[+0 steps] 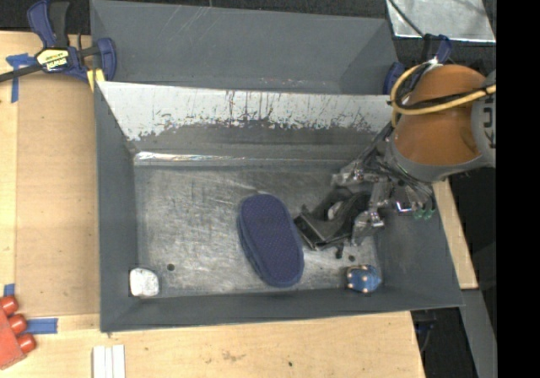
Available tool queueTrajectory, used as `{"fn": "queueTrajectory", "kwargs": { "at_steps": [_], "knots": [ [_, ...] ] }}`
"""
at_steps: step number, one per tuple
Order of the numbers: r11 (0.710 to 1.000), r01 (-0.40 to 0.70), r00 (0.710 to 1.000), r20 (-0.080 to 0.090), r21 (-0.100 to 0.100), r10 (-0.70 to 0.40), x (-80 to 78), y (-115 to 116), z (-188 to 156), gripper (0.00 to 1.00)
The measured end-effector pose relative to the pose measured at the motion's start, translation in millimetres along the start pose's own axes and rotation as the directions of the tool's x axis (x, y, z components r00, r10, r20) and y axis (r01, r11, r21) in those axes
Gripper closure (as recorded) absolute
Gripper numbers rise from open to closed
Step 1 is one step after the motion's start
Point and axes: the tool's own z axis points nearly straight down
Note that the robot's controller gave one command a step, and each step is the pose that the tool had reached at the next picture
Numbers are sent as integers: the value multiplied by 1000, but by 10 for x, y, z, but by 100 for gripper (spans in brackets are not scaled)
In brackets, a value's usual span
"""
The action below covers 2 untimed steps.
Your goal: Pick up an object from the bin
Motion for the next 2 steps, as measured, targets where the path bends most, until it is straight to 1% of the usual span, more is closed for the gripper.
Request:
{"fn": "queueTrajectory", "kwargs": {
  "at_steps": [1,2],
  "knots": [
    [1000,3,1000,-4,0,-3,15,4,0,100],
    [999,38,999,7,3,-38,178,-7,-1305,100]
  ]
}}
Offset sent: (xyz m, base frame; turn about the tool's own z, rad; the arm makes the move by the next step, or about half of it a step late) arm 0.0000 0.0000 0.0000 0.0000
